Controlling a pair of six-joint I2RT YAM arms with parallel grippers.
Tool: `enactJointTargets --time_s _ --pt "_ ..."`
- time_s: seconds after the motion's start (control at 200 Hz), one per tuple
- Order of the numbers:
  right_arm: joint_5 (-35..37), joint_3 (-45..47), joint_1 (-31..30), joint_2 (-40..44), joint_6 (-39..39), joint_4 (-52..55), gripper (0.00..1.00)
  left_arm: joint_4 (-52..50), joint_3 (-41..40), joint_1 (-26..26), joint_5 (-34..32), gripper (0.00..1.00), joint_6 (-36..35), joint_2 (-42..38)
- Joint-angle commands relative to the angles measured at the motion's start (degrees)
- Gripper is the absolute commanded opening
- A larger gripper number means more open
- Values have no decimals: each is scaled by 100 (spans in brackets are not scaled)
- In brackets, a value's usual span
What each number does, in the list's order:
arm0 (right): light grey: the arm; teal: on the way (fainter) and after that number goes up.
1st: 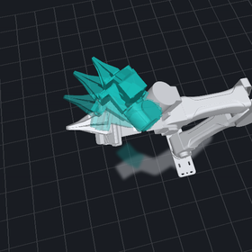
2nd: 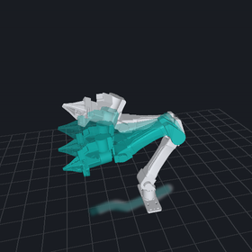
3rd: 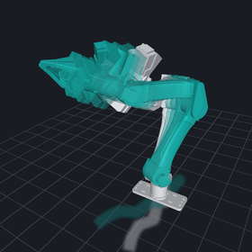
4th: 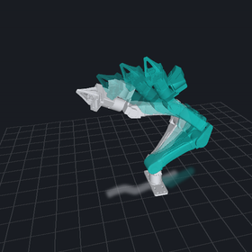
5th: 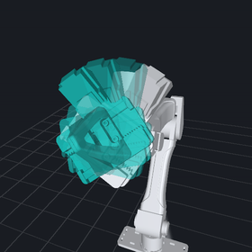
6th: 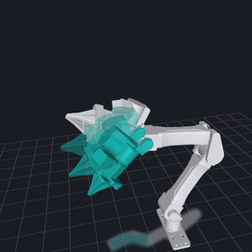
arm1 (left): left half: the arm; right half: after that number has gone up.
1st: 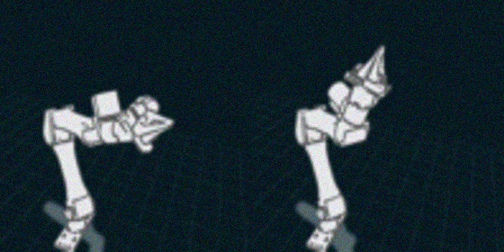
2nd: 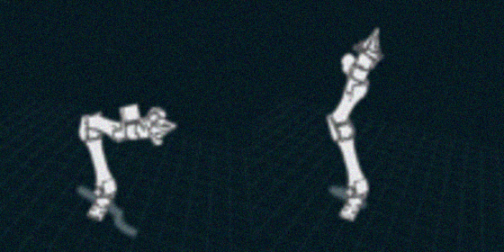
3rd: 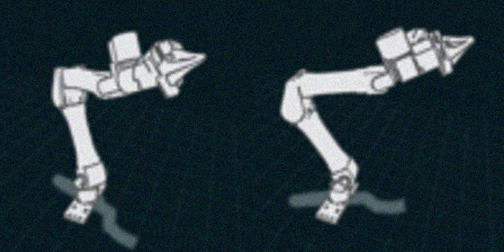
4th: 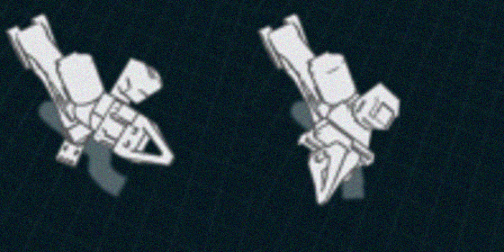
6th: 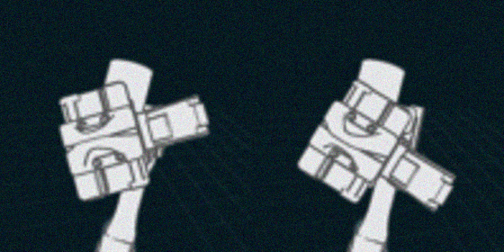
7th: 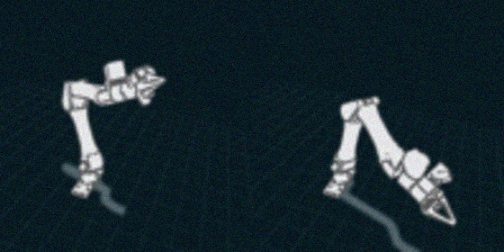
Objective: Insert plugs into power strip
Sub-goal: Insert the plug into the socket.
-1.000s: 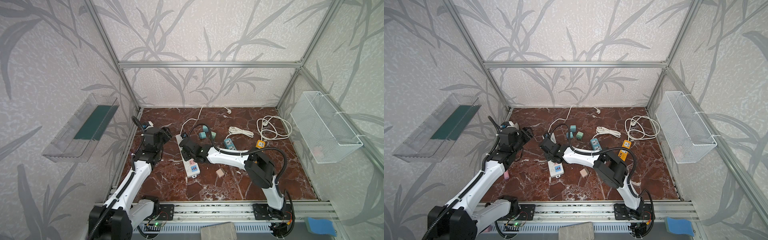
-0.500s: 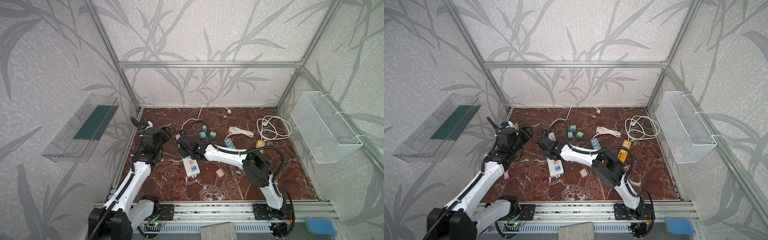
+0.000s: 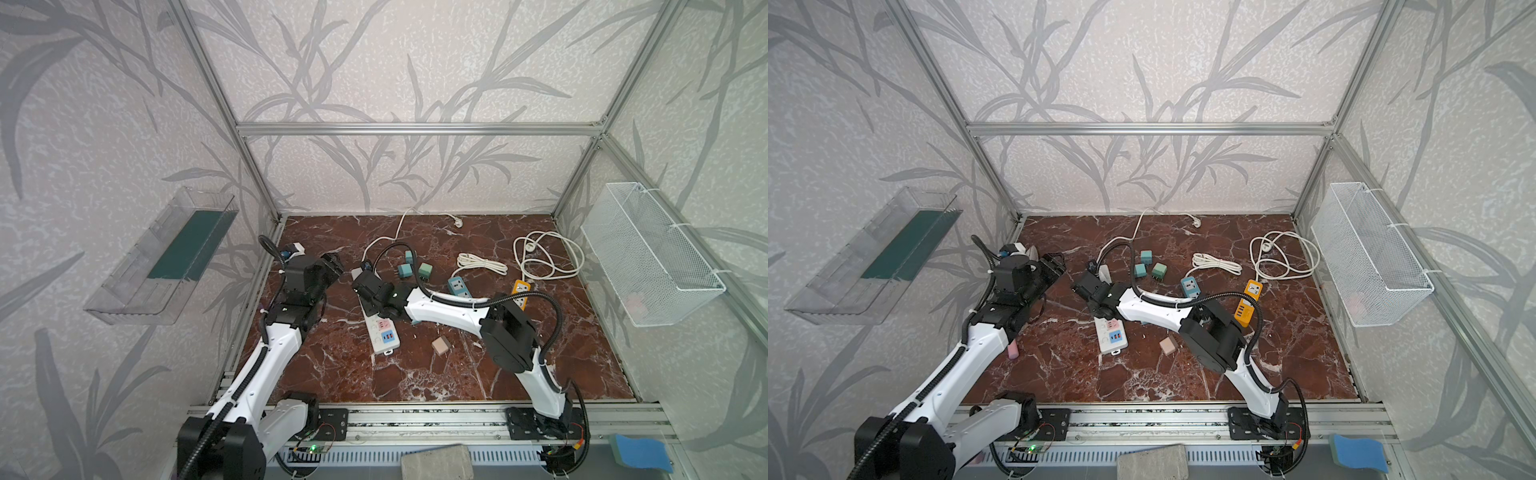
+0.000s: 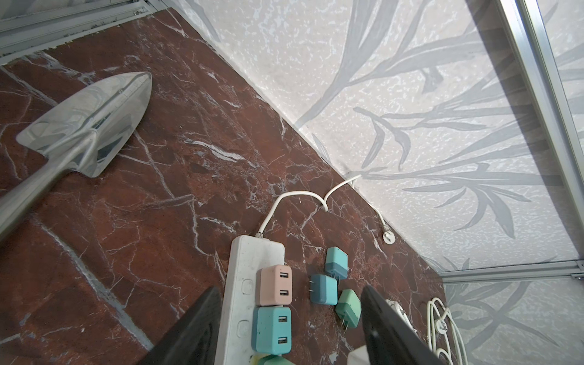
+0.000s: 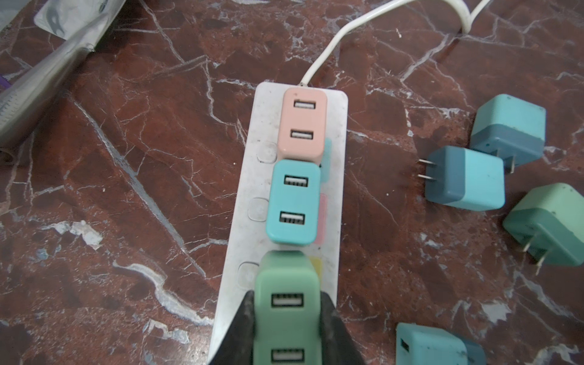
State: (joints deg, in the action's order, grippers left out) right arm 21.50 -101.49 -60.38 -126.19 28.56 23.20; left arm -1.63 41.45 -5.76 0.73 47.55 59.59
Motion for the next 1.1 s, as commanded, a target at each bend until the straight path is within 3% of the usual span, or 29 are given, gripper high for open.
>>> enactJointTargets --time_s 0.0,0.375,0.6,1.035,1.095 --pt "137 -182 9 -180 235 244 0 94 -76 50 50 70 111 -48" --pt "180 -719 7 -648 636 987 0 82 -75 99 104 70 188 -44" --pt "155 -175 -4 -684 761 663 0 67 -76 138 100 70 208 -52" --pt "-81 -154 -51 -803 678 954 0 94 -81 182 198 70 217 13" --pt "-176 -174 -61 -699 667 961 8 104 -77 182 218 70 213 16"
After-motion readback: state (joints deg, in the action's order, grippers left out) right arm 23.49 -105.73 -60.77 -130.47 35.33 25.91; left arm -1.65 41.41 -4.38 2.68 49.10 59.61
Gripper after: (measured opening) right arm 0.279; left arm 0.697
